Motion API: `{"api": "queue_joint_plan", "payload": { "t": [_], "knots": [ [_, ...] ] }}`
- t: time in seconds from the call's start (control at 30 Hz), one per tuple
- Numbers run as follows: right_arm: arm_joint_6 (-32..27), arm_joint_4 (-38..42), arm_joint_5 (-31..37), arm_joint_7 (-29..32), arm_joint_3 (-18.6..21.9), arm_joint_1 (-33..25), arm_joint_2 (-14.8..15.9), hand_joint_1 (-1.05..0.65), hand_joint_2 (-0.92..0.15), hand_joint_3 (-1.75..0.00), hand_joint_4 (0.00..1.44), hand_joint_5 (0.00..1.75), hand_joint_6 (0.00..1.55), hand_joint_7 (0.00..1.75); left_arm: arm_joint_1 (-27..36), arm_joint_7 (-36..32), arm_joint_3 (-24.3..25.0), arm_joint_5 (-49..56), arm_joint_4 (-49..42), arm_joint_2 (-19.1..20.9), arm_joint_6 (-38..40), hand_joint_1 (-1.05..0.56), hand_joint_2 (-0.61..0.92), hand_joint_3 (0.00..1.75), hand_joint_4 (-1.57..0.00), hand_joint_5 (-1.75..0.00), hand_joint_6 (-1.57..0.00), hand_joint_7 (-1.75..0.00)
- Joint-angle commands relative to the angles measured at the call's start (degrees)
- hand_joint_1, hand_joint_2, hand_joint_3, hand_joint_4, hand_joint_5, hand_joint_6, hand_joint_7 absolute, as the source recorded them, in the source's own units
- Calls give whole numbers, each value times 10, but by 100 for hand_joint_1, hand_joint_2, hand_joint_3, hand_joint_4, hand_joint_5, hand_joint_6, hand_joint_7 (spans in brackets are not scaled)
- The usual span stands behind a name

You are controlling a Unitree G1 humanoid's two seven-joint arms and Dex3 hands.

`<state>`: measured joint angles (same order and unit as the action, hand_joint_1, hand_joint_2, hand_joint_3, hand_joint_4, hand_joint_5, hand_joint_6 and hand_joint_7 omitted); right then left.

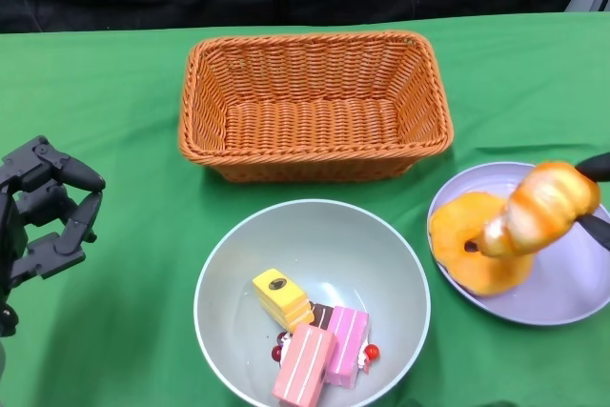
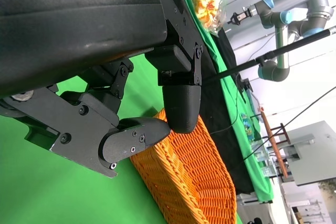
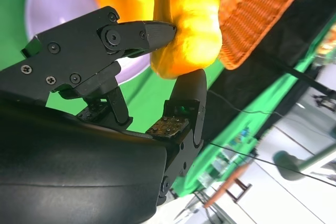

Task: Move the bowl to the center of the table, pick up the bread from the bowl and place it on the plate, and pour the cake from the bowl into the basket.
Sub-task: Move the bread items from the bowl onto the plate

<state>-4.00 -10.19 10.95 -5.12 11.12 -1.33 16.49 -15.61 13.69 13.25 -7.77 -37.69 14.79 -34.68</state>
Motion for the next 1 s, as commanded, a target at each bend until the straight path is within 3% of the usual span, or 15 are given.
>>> {"api": "queue_joint_plan", "payload": {
  "t": [0.03, 0.17, 0.43, 0.63, 1.0],
  "knots": [
    [-4, -5, -5, 1, 17, -11, 18, -4, -87, -45, 75, 174, 69, 131, -2, 4, 7, -6, 0, 12, -4, -23, 72, 79, -75, -173, -67, -145],
    [-13, -7, 5, 7, 27, -14, 26, -2, -86, -46, 74, 174, 68, 136, -4, 5, 8, -5, -6, 14, -8, -23, 71, 80, -75, -174, -67, -145],
    [-84, -23, -1, -15, 43, -22, 53, 2, -89, -52, 53, 173, 50, 143, -6, 6, 11, -3, -13, 14, -14, -21, 71, 82, -74, -175, -67, -145],
    [-101, -15, -9, -24, 47, -16, 60, 5, -89, -53, 50, 173, 44, 150, -8, 10, 13, -7, -17, 15, -14, -22, 70, 82, -75, -175, -67, -145],
    [-102, 17, 28, -26, 22, -1, 88, 5, -90, -35, 64, 175, 67, 125, -4, 2, 12, 2, -16, 17, -18, -23, 71, 78, -74, -174, -67, -145]
  ]
}}
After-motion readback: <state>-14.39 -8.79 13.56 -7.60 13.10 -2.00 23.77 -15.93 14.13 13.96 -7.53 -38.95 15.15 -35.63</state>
